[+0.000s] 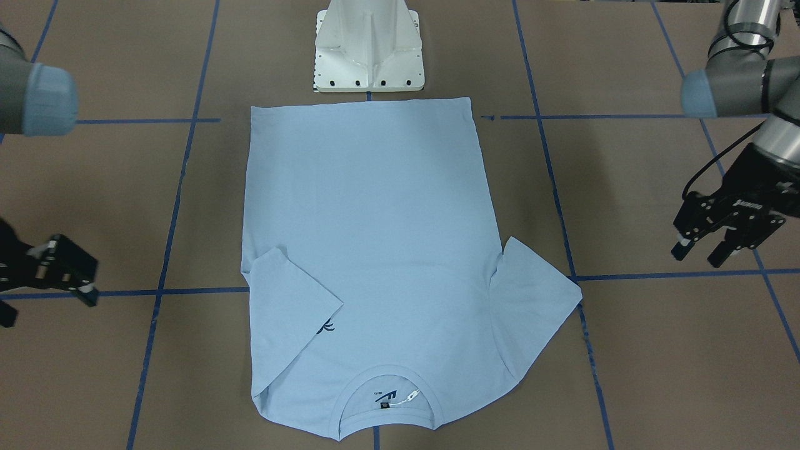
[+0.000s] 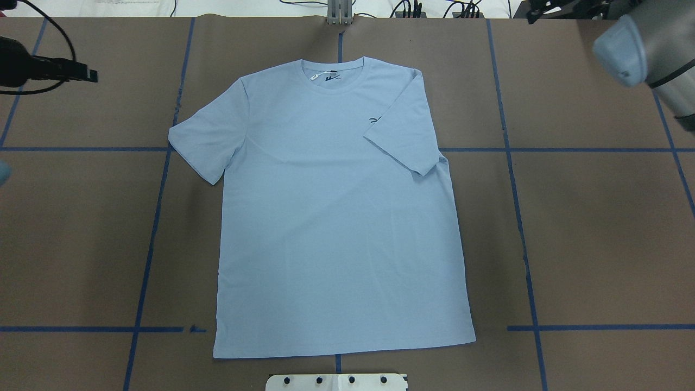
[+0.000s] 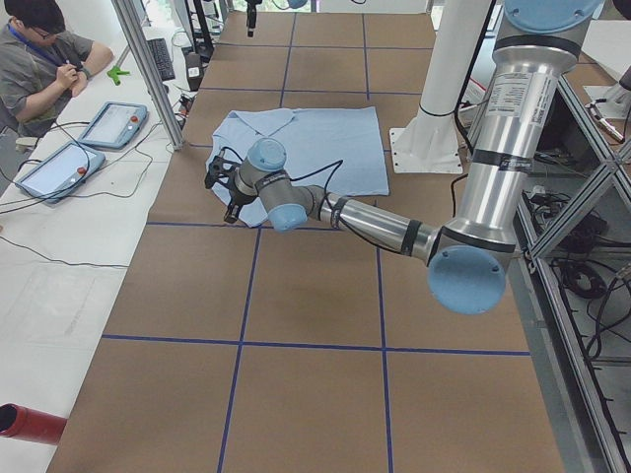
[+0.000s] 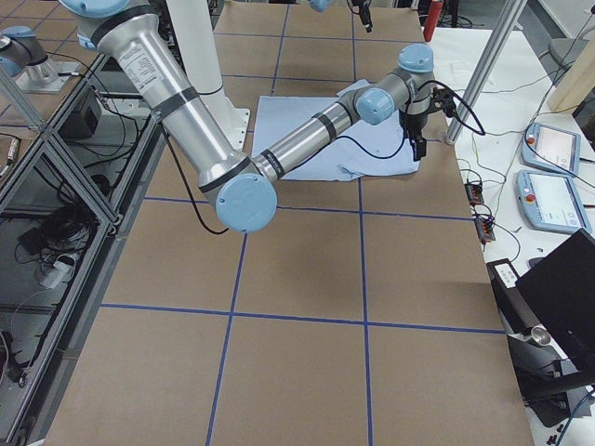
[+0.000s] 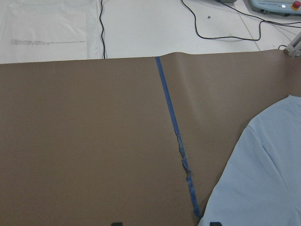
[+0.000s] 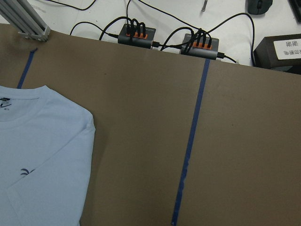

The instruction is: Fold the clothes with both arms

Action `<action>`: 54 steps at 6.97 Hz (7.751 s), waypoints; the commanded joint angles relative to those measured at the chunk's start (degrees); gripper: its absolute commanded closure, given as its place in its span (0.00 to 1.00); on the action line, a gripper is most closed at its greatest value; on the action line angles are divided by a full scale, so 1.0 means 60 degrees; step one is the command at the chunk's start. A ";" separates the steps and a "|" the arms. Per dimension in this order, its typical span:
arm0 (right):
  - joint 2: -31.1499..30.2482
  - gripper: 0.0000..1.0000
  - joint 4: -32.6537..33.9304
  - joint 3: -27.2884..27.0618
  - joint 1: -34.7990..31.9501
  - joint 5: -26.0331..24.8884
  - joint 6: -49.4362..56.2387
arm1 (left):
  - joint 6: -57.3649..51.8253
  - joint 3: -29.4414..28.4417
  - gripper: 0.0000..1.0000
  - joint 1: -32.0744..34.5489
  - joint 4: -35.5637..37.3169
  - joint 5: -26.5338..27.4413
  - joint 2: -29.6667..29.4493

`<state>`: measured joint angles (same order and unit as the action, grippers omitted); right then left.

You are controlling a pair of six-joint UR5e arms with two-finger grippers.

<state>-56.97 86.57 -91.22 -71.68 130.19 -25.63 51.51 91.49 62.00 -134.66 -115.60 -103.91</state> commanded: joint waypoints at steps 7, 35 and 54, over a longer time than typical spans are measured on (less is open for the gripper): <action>-0.0612 0.00 -0.0044 -0.0177 -0.0724 0.0597 0.0742 | 0.1522 -0.2944 0.39 -0.2334 -0.1653 0.2114 -0.1330; -0.5732 0.01 -0.2271 -0.6557 0.8507 -0.7276 -1.1288 | 0.4047 0.4256 0.00 -0.5799 0.2258 0.3368 0.0963; -0.5989 0.02 -0.2300 -0.6769 1.0907 -0.9745 -1.3042 | 0.8744 0.4483 0.88 -1.0539 0.3079 0.6318 0.1937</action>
<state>-92.98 72.82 -131.85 -6.34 71.78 -103.86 103.97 118.35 -1.19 -116.19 -77.69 -92.22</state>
